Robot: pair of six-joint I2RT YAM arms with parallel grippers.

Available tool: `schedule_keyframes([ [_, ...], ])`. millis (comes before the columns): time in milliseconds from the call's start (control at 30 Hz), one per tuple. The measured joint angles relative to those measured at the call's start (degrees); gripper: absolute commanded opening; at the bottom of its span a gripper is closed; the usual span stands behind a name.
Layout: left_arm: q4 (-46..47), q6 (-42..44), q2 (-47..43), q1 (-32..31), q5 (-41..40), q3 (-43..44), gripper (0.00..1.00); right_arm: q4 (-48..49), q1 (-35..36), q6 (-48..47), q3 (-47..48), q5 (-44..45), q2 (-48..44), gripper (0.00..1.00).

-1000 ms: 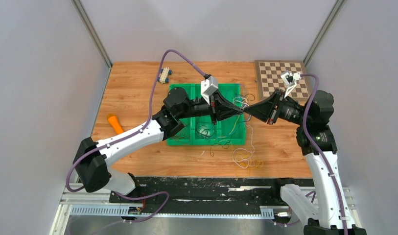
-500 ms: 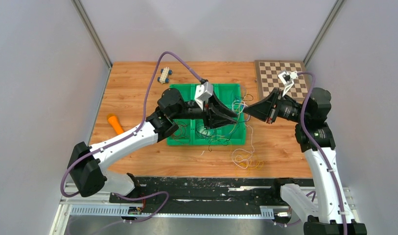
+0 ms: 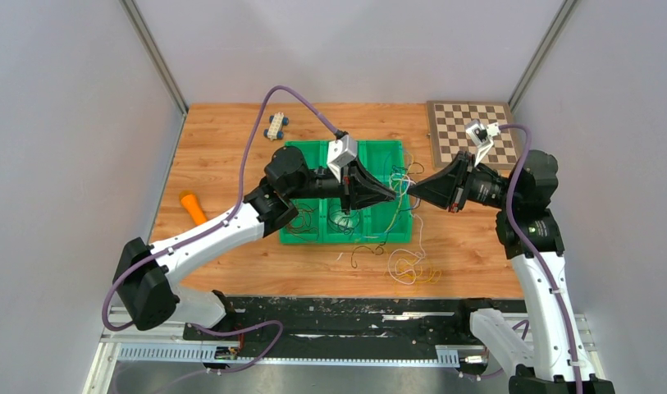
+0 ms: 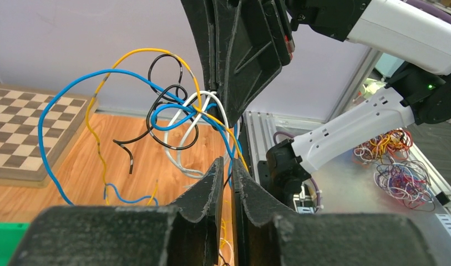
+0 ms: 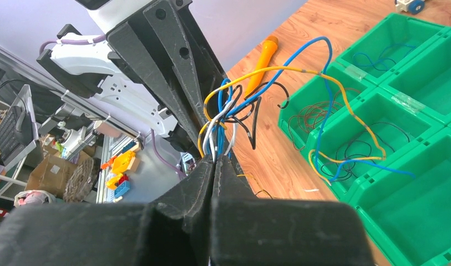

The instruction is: Untangle the cables

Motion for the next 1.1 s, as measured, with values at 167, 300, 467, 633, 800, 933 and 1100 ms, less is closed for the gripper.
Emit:
schedule_keyframes([
  [167,-0.33,-0.26,0.42,0.00,0.22,0.02,0.22,-0.02,0.02,0.00,0.00,-0.07,0.11,0.00],
  [300,-0.33,-0.92,1.16,0.00,0.66,0.37,0.23,-0.02,0.26,-0.02,0.00,0.00,0.11,0.00],
  [467,-0.11,-2.16,2.43,-0.09,1.38,1.55,0.24,-0.02,0.57,-0.22,0.00,0.24,0.11,0.00],
  [633,0.44,-3.23,3.08,-0.15,1.79,2.56,0.28,-0.02,0.66,-0.57,0.00,0.39,0.11,0.00],
  [800,0.74,-3.76,3.37,-0.17,1.92,3.17,0.19,-0.04,0.72,-0.96,0.00,0.76,0.11,0.00],
  [933,0.22,-3.69,3.74,-0.17,1.64,3.72,0.01,-0.04,0.94,-1.20,0.00,0.92,0.11,0.00],
  [1100,-2.49,-3.08,3.69,0.26,1.36,4.46,0.00,-2.43,0.74,-4.20,0.28,2.89,0.15,0.00],
])
